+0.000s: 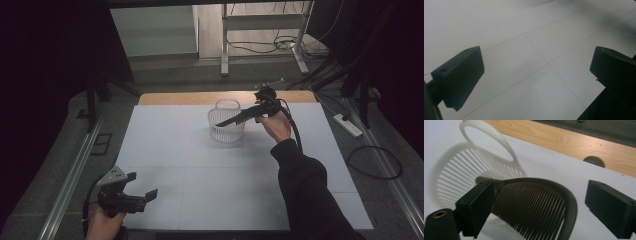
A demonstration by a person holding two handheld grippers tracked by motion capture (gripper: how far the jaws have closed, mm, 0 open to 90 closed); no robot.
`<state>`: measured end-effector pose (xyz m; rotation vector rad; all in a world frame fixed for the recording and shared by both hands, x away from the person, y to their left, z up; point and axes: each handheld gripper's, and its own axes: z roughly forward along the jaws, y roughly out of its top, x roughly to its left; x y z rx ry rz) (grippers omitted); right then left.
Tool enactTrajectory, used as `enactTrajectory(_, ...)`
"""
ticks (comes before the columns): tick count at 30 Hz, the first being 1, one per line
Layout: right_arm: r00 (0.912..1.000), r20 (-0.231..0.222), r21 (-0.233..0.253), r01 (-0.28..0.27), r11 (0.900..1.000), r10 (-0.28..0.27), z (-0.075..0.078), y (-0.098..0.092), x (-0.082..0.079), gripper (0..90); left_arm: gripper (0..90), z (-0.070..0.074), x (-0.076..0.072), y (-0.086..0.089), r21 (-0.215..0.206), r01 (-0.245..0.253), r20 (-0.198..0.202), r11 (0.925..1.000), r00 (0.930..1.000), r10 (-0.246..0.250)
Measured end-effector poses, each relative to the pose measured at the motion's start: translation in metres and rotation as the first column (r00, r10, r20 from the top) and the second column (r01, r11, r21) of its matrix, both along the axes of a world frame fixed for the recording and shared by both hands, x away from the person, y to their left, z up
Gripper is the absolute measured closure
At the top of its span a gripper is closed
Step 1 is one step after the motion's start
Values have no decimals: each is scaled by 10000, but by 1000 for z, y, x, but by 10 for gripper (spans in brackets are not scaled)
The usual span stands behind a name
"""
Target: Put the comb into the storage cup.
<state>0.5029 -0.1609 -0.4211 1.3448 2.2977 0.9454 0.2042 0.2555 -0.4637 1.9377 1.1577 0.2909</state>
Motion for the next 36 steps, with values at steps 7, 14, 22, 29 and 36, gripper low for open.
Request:
enactTrajectory(7, 9994, 81, 262, -330, 9991, 328, 2, -3, -6, 35, 0, 0, 0, 0, 3, 1, -6, 10000, 10000, -1)
enactTrajectory(14, 9986, 238, 306, -486, 9984, 479, 4, -8, -11, 0, 0, 0, 0, 0, 6, 1, -15, 10000, 10000, -1)
enactTrajectory(22, 9962, 433, 446, -770, 9960, 751, 5, -10, -20, 0, 0, 0, 1, 0, 8, -8, -25, 10000, 10000, 8)
enactTrajectory(29, 9938, 600, 525, -966, 9939, 934, 6, -12, -27, 0, 0, 0, 1, 0, 7, -11, -31, 10000, 10000, 11)
enactTrajectory(36, 9907, 869, 427, -1090, 9931, 1050, 7, -16, -34, 0, 0, 0, 1, 0, 0, -27, -40, 10000, 10000, 27)
